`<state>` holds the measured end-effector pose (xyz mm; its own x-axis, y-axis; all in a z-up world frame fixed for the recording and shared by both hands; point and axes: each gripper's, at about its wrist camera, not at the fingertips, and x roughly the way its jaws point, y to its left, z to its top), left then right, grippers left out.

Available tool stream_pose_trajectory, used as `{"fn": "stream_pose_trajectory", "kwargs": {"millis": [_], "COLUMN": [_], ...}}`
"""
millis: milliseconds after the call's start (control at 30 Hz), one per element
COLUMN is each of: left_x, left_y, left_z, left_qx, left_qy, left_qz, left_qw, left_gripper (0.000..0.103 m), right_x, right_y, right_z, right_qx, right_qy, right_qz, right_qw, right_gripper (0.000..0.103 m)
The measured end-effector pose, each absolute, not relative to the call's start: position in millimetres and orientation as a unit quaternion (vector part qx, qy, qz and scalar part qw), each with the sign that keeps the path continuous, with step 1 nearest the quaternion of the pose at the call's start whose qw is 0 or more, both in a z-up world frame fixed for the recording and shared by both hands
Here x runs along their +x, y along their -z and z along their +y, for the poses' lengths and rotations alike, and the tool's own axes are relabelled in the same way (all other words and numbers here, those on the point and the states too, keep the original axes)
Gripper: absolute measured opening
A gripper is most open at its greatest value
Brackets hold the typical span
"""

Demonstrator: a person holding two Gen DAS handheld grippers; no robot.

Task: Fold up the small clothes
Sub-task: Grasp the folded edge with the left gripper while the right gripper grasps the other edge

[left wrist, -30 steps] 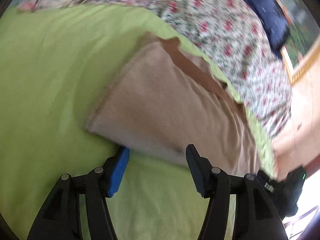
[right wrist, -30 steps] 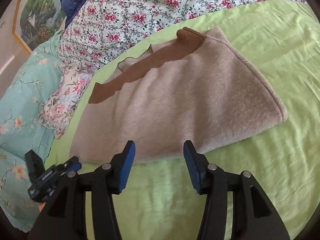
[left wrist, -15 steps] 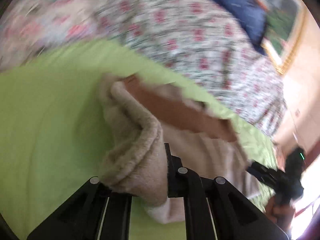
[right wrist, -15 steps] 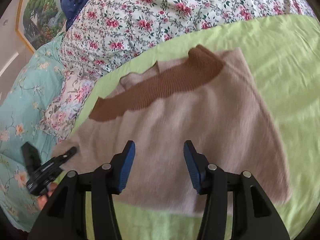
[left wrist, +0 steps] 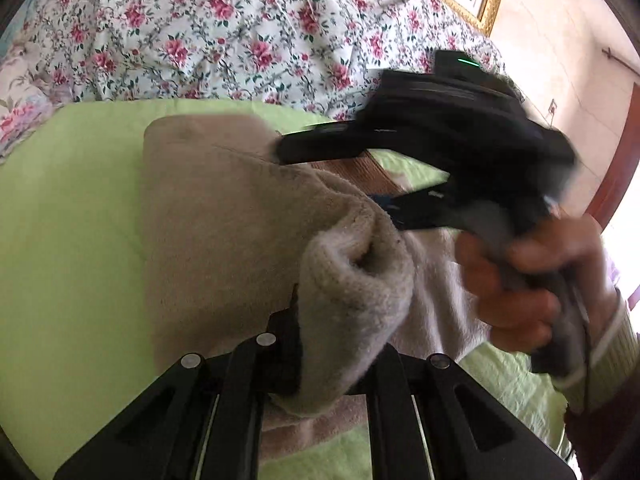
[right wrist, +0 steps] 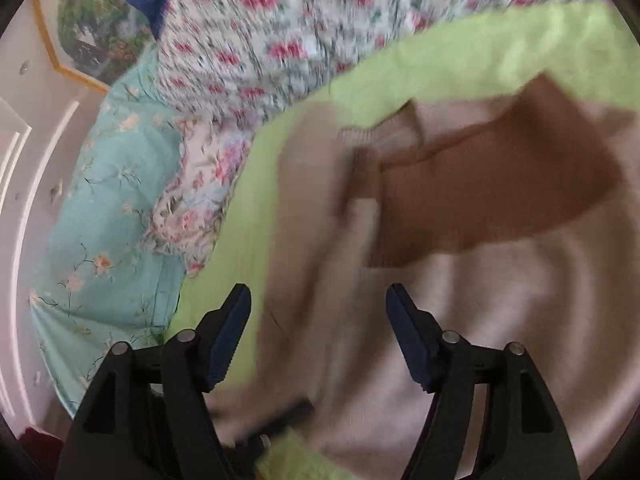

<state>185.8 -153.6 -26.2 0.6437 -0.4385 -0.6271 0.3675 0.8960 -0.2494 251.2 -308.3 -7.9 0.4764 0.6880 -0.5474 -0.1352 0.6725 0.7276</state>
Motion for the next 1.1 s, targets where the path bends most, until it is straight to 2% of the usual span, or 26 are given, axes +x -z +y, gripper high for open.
{"fn": "stream_pose_trajectory", "kwargs": {"millis": [100,167,200,233,267,400,500,700,967,1100], "left_x": [183,181,180,179,177,174,179,187,202,203], "left_y": [29,29,26,23,19,0,9,39,60,67], "left_z": [-157,-163,-166,-167,-169,-195,-228,-285,-313,-312], "left_qx": [-0.034,-0.019,-0.013,-0.011,-0.012,-0.024,-0.032,-0.037,-0.021,-0.019], "left_qy": [0.220,0.216,0.217,0.218,0.224,0.265,0.284,0.304,0.310,0.314], "left_qz": [0.360,0.358,0.355,0.353,0.348,0.331,0.345,0.379,0.397,0.408], "left_qw": [0.906,0.908,0.909,0.910,0.910,0.905,0.894,0.873,0.864,0.857], "left_gripper": [0.007,0.007,0.007,0.007,0.007,0.007,0.007,0.007,0.009,0.015], "right_x": [279,294,298,300,300,280,264,251,246,242], "right_y": [20,16,12,6,1,-37,-47,-8,16,29], "right_z": [-289,-278,-275,-275,-276,-299,-332,-394,-425,-436], "right_qx": [0.293,0.281,0.267,0.256,0.253,0.219,0.204,0.198,0.199,0.211], "right_qy": [-0.244,-0.259,-0.247,-0.242,-0.246,-0.253,-0.234,-0.160,-0.128,-0.118], "right_qz": [0.470,0.453,0.450,0.446,0.440,0.387,0.368,0.397,0.394,0.402], "right_qw": [0.796,0.805,0.816,0.823,0.826,0.859,0.877,0.882,0.888,0.883], "right_gripper": [0.067,0.038,0.033,0.021,0.018,0.018,0.018,0.018,0.018,0.024]}}
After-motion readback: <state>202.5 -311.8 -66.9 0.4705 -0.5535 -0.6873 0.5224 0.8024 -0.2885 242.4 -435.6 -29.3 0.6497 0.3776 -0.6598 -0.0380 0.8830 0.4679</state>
